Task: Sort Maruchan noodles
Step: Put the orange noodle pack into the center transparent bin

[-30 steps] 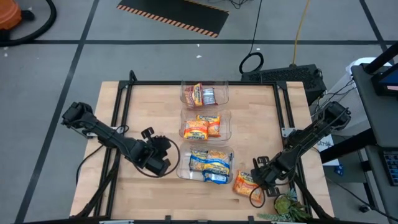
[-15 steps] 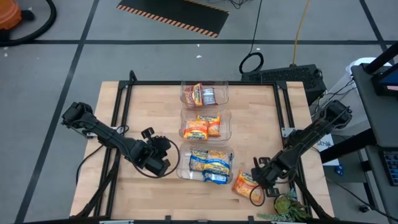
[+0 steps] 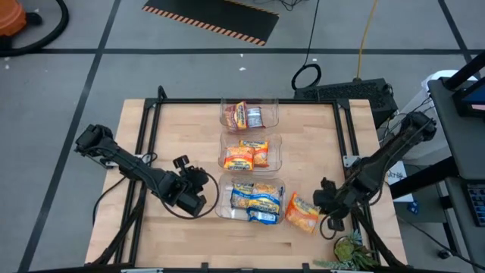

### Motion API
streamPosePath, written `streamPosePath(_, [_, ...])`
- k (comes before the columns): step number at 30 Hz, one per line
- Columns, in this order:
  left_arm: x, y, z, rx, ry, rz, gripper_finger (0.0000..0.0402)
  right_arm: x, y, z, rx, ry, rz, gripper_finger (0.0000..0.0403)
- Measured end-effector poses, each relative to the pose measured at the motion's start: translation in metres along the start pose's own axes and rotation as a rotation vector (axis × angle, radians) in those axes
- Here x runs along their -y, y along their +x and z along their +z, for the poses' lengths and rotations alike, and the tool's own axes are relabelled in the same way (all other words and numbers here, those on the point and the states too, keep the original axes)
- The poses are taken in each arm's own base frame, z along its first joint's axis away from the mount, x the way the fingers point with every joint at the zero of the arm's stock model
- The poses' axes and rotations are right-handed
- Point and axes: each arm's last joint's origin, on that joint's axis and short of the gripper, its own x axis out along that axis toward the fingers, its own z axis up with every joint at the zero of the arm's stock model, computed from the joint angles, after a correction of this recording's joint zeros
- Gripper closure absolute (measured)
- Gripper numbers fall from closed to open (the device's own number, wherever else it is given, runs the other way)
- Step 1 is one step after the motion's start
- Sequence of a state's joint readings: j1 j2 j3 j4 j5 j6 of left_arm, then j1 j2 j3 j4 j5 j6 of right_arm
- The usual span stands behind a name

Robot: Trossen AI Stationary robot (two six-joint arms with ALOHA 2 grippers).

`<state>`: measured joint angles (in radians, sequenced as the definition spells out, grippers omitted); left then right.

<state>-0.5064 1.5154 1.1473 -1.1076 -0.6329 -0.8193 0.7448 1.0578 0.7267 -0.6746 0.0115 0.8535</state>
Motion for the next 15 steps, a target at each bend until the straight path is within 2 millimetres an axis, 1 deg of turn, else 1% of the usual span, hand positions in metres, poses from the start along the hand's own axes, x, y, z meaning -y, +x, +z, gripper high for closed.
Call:
streamPosePath(4, [-0.001,0.0,0.001,0.041,0.016,0.038,0.027,0.002,-0.028,0.003,0.022,0.018,-0.101,0.0403])
streamPosePath(8, [-0.003,0.0,0.003,0.088,0.02,0.086,0.027,0.0,-0.052,0.009,0.108,0.003,-0.204,0.0403])
streamPosePath(12, [-0.005,0.002,0.006,0.092,0.025,0.102,0.027,0.002,-0.068,0.014,0.191,0.005,-0.316,0.0403])
streamPosePath(15, [-0.008,0.005,0.008,0.086,0.037,0.112,0.027,0.005,-0.075,0.016,0.228,0.002,-0.388,0.0403])
